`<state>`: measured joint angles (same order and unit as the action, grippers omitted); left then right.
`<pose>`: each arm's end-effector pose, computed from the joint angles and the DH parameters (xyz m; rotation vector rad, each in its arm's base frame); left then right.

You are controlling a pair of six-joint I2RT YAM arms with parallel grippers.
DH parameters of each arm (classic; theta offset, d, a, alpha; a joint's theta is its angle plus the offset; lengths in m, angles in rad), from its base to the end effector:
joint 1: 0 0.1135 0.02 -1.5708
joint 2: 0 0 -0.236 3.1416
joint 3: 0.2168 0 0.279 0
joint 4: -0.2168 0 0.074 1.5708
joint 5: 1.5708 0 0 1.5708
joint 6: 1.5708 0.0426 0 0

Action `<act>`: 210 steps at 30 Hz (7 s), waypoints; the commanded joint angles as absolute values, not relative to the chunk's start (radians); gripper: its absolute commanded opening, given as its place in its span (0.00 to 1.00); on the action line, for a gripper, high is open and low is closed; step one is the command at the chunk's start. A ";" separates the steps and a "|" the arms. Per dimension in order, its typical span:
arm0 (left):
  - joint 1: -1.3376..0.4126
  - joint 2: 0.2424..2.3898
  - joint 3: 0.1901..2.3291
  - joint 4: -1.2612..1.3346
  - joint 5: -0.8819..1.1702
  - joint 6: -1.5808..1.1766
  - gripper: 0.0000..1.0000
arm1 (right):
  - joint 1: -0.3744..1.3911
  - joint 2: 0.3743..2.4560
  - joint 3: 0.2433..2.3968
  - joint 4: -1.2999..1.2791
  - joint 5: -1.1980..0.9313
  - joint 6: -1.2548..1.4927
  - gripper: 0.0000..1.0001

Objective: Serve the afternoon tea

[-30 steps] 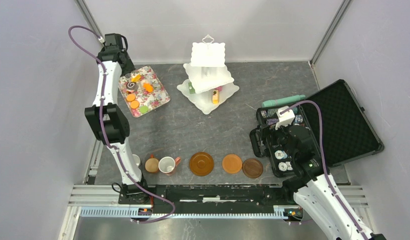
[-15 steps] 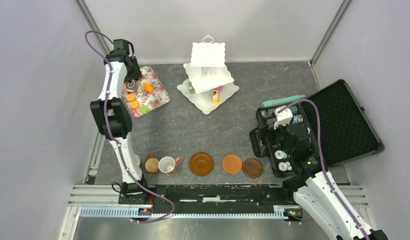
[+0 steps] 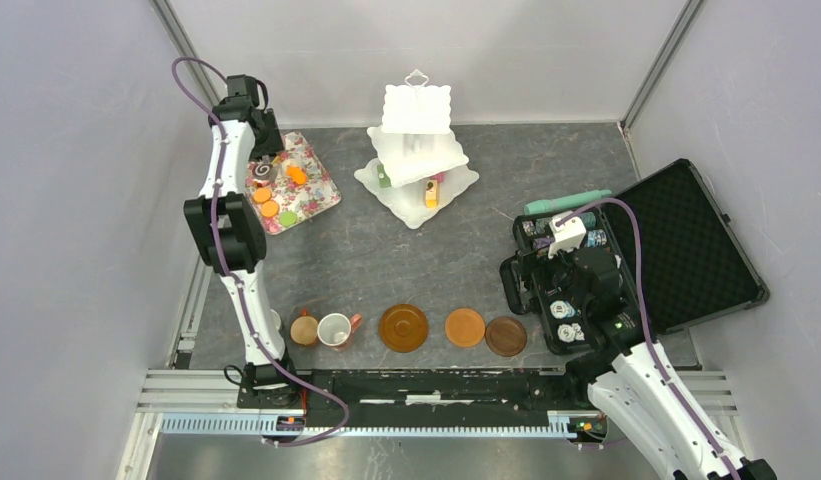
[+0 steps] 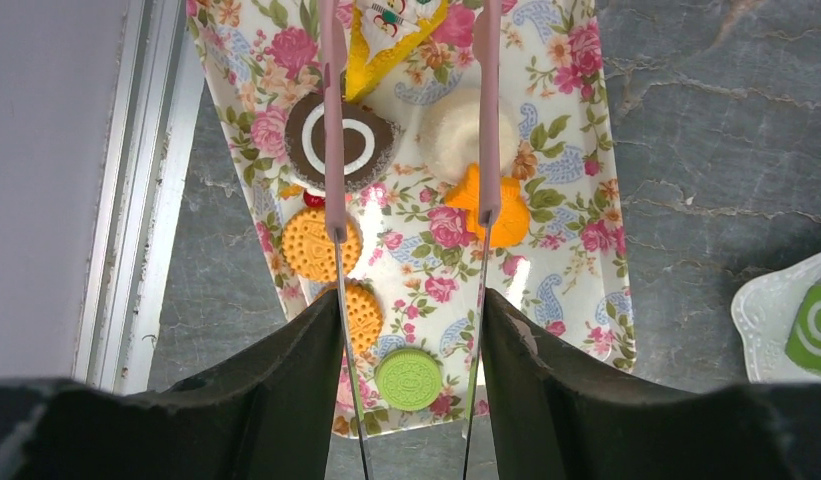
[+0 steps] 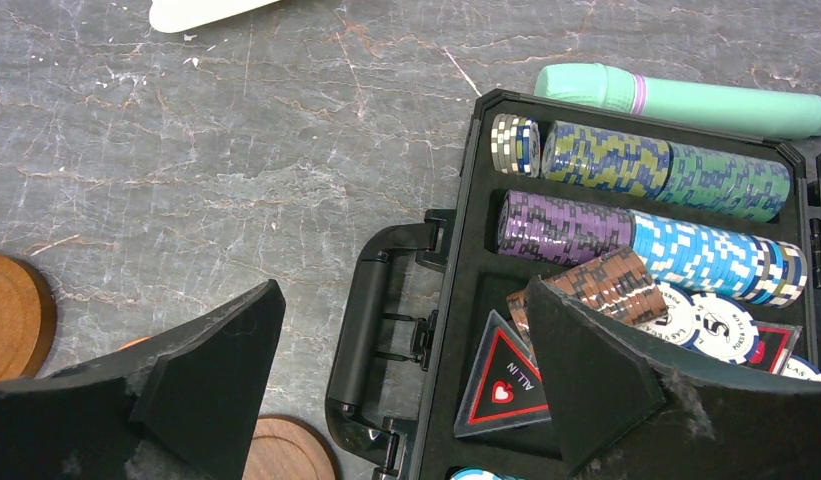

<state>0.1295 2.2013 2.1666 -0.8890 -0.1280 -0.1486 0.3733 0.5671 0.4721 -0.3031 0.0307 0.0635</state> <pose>0.4987 0.0704 0.2619 -0.3980 2.4581 0.1516 0.1917 0.0737 0.2290 -0.2851 1.9568 0.2550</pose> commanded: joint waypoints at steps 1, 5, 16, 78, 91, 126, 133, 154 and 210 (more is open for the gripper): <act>0.148 2.229 2.225 -0.889 -0.121 -0.100 0.58 | 0.379 0.571 0.476 -0.282 0.043 0.068 0.98; 0.155 2.254 2.233 -0.889 -0.113 -0.104 0.58 | 0.379 0.574 0.476 -0.282 0.044 0.067 0.98; 0.161 2.285 2.238 -0.888 -0.109 -0.112 0.44 | 0.379 0.574 0.476 -0.282 0.044 0.068 0.98; -0.456 1.574 1.176 -0.247 0.038 -0.612 0.29 | 0.379 0.569 0.476 -0.281 0.049 0.066 0.98; -0.459 1.655 1.198 -0.211 0.008 -0.617 0.32 | 0.378 0.576 0.476 -0.283 0.054 0.064 0.98; -0.355 1.222 1.029 -0.603 -0.019 -0.515 0.49 | 0.379 0.564 0.474 -0.280 0.029 0.066 0.98; -0.075 1.227 1.078 -0.609 -0.043 -0.458 0.46 | 0.379 0.562 0.474 -0.280 0.027 0.067 0.98; 0.147 1.764 1.442 -0.603 0.035 -0.440 0.43 | 0.380 0.555 0.476 -0.284 0.054 0.066 0.98; 0.124 1.953 1.747 -0.668 -0.015 -0.397 0.56 | 0.379 0.562 0.476 -0.286 0.056 0.067 0.98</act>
<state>0.1184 1.9244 1.6714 -0.6693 -0.0006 -0.4442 0.3733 0.5629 0.4721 -0.3080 0.0460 0.0635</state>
